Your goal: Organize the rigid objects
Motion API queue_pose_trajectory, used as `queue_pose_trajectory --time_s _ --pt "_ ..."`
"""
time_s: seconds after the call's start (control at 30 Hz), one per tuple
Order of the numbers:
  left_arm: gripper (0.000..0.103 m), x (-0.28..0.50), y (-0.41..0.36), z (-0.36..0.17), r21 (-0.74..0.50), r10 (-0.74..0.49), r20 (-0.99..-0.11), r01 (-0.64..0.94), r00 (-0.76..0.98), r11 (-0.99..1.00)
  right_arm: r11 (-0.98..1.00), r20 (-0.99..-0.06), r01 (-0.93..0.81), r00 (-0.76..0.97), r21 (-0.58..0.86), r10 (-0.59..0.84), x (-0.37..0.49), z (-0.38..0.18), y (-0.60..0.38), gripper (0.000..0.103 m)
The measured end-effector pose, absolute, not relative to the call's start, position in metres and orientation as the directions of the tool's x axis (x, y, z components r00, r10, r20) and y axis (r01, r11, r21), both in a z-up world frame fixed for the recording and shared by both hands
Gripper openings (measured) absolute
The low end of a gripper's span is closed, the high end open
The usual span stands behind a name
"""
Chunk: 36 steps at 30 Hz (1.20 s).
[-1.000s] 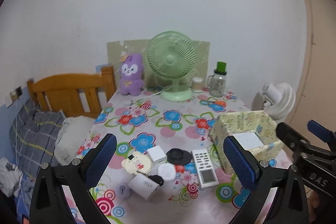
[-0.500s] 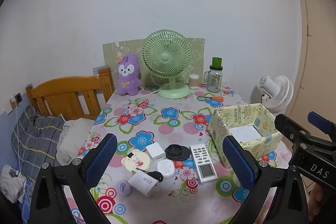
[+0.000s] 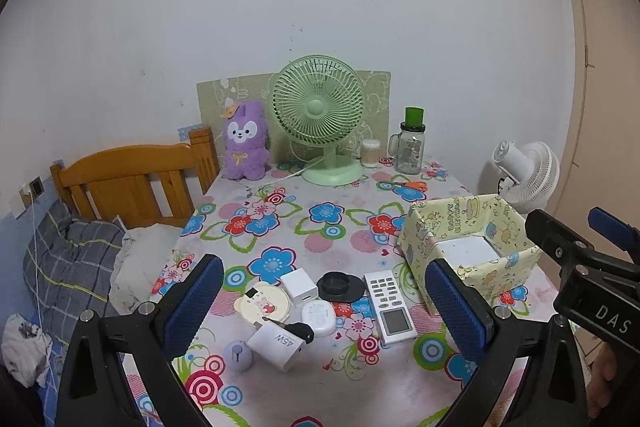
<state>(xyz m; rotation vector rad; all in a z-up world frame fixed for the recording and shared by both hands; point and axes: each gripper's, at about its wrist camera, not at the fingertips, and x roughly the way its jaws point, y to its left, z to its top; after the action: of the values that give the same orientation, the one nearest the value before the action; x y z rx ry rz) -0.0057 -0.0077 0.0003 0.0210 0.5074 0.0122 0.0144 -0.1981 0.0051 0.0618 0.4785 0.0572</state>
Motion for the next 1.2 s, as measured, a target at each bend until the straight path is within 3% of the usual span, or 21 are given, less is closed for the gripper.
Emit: queue_pose_trajectory --time_s 0.23,0.83,1.2 --pt "0.102 -0.004 -0.004 -0.001 0.037 0.028 -0.474 -0.012 0.880 0.999 0.994 -0.428 -0.052 0.900 0.095 0.088 0.015 0.006 -0.194 0.099" --pt "0.102 0.014 0.009 -0.022 0.021 0.003 -0.476 0.008 0.879 1.000 0.995 -0.452 -0.074 0.887 0.065 0.096 0.032 -0.012 -0.175 0.099" --pt "0.102 0.027 0.022 -0.059 0.079 0.052 -0.567 -0.009 0.822 0.997 0.988 -0.508 -0.115 0.848 0.103 0.152 0.050 -0.045 -0.155 0.100"
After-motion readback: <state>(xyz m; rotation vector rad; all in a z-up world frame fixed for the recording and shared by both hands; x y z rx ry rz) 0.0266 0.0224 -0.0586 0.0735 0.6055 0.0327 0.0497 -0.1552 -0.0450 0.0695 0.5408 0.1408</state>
